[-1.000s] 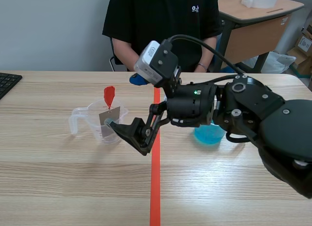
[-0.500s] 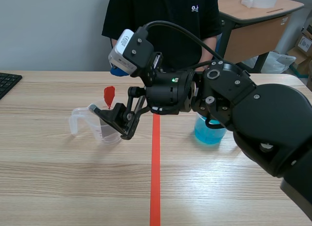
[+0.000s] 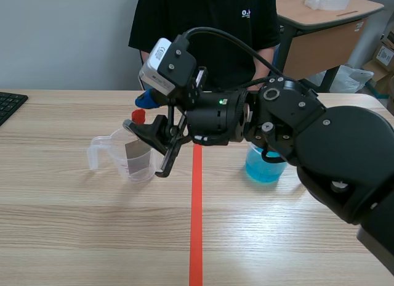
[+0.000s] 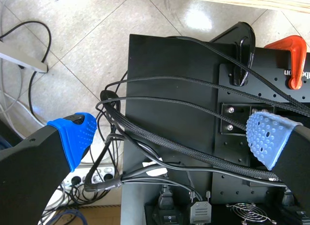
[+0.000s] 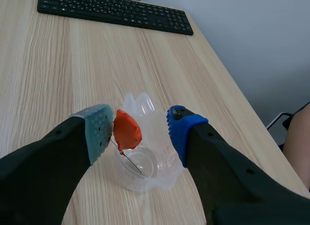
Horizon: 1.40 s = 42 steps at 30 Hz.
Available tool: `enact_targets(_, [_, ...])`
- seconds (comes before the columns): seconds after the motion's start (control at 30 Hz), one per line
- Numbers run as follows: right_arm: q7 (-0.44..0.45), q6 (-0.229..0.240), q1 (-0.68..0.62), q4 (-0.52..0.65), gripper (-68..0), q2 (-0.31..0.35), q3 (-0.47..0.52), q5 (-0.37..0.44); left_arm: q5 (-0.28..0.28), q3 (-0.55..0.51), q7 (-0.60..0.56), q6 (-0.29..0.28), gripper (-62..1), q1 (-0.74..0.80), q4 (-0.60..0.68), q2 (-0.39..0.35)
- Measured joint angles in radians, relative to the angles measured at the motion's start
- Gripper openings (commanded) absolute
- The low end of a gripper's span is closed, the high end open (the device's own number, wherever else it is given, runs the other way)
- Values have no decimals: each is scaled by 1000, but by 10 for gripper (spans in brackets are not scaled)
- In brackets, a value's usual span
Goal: Do the redox reaction experiment.
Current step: 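Lift the metal plate out of the left beaker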
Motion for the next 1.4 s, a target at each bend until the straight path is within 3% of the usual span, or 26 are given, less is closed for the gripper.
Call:
enact_targets(0.4, [8, 0, -2, 0, -663, 10, 0, 0, 11, 0, 0, 0, 14, 0, 0, 0])
enact_targets(0.63, [36, 0, -2, 0, -660, 10, 0, -1, 30, 0, 0, 0, 14, 0, 0, 0])
enact_targets(0.87, [85, 0, -2, 5, -660, 10, 0, -1, 29, 0, 0, 0, -348, 0, 0, 0])
enact_targets(1.03, [85, 0, -2, 36, -660, 10, 0, -1, 30, 0, 0, 0, -513, 0, 0, 0])
enact_targets(1.1, [85, 0, -2, 52, -660, 10, 2, -1, 30, 0, 0, 0, -558, 0, 0, 0])
enact_targets(1.4, [84, 0, -2, 138, -660, 10, 47, -2, 30, 0, 0, 0, -560, 0, 0, 0])
